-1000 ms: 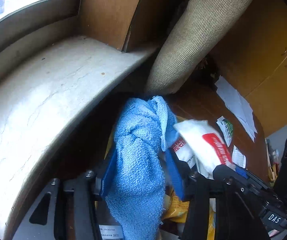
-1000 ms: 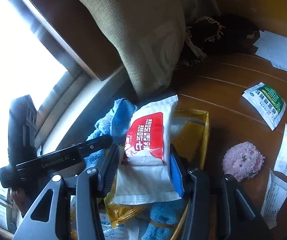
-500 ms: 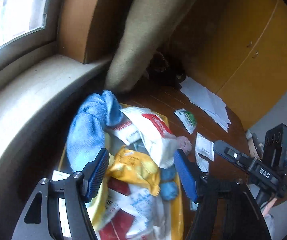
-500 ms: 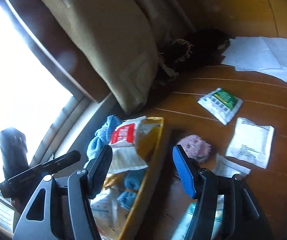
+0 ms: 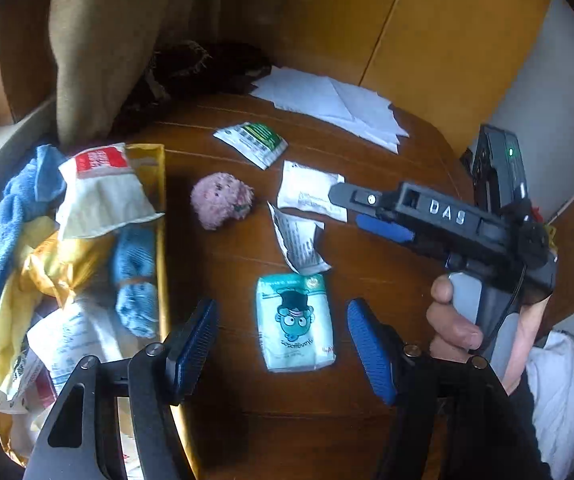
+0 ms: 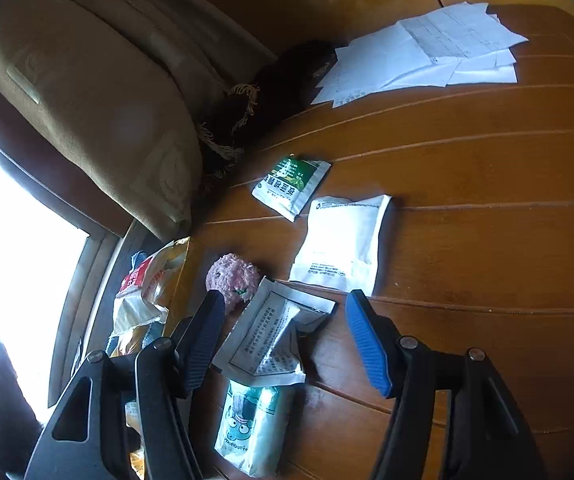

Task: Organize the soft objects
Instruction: 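Grasp the cartoon-printed tissue pack with the left gripper, then carry the tissue pack into the box lid with the left gripper while the right grasps a white packet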

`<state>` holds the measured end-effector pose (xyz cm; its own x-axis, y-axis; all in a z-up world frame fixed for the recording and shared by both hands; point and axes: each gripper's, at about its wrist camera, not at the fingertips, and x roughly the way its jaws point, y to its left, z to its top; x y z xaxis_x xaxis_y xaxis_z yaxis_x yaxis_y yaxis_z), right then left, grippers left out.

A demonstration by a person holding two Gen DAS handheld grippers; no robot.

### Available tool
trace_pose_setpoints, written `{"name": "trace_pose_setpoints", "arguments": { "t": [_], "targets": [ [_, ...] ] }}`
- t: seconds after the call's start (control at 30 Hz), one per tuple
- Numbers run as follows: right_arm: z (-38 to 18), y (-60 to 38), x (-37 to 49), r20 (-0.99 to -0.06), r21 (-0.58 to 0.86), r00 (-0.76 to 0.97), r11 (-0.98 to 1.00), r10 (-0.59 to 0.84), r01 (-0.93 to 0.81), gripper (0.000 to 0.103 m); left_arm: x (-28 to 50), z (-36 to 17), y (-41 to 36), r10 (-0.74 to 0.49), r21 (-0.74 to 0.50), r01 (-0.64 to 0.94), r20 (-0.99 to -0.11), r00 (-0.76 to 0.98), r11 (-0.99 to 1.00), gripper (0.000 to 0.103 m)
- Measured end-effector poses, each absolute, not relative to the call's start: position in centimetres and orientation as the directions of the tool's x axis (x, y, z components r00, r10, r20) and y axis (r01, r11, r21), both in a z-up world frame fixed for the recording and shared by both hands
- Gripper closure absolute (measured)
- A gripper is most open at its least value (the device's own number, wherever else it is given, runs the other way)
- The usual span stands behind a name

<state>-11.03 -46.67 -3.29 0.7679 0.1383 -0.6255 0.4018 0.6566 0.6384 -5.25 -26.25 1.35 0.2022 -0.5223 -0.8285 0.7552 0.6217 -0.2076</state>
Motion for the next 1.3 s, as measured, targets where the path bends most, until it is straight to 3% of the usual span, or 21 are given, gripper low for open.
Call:
{"name": "trace_pose_setpoints", "arguments": {
  "t": [0.17, 0.43, 0.5, 0.67, 0.87, 1.03, 1.17, 1.23, 1.3],
  "targets": [
    [-4.5, -47.8, -11.8, -0.591, 0.731, 0.777, 0.549, 0.215, 0.405, 0.04, -6.6, -1.5, -29.3, -0.426, -0.121, 0.765, -0.88, 0.213, 0.632, 0.033],
    [-3.9, -47.3, -12.0, -0.589, 0.727, 0.779, 0.563, 0.218, 0.393, 0.04, -7.1, -4.0, -30.7, -0.359, -0.087, 0.758, -0.911, 0.202, 0.646, 0.033],
    [-3.7, -46.8, -11.8, -0.598, 0.709, 0.774, 0.588, 0.208, 0.39, 0.04, -7.0, -4.3, -30.7, -0.355, -0.085, 0.754, -0.912, 0.205, 0.652, 0.045],
    [-3.5, -45.7, -11.3, -0.625, 0.66, 0.757, 0.645, 0.19, 0.384, 0.041, -7.1, -4.1, -29.5, -0.376, -0.102, 0.749, -0.903, 0.206, 0.654, 0.058],
    [-4.3, -44.8, -10.2, -0.644, 0.647, 0.732, 0.668, 0.222, 0.368, 0.044, -7.3, -3.0, -26.7, -0.458, -0.212, 0.751, -0.879, 0.133, 0.625, 0.061],
    [-5.1, -44.4, -8.5, -0.668, 0.637, 0.704, 0.676, 0.241, 0.372, 0.055, -7.3, -1.0, -23.6, -0.552, -0.305, 0.73, -0.826, 0.117, 0.611, 0.061],
    [-5.2, -43.9, -7.6, -0.693, 0.603, 0.69, 0.692, 0.209, 0.397, 0.069, -6.5, 0.6, -21.8, -0.59, -0.34, 0.7, -0.794, 0.145, 0.628, 0.061],
    [-5.4, -43.6, -7.5, -0.711, 0.581, 0.674, 0.707, 0.198, 0.404, 0.087, -6.2, 1.2, -21.2, -0.607, -0.354, 0.692, -0.78, 0.152, 0.629, 0.061],
    [-5.5, -43.5, -7.6, -0.716, 0.57, 0.671, 0.715, 0.193, 0.404, 0.09, -5.9, 1.7, -20.8, -0.619, -0.366, 0.686, -0.769, 0.158, 0.629, 0.061]
  ]
}}
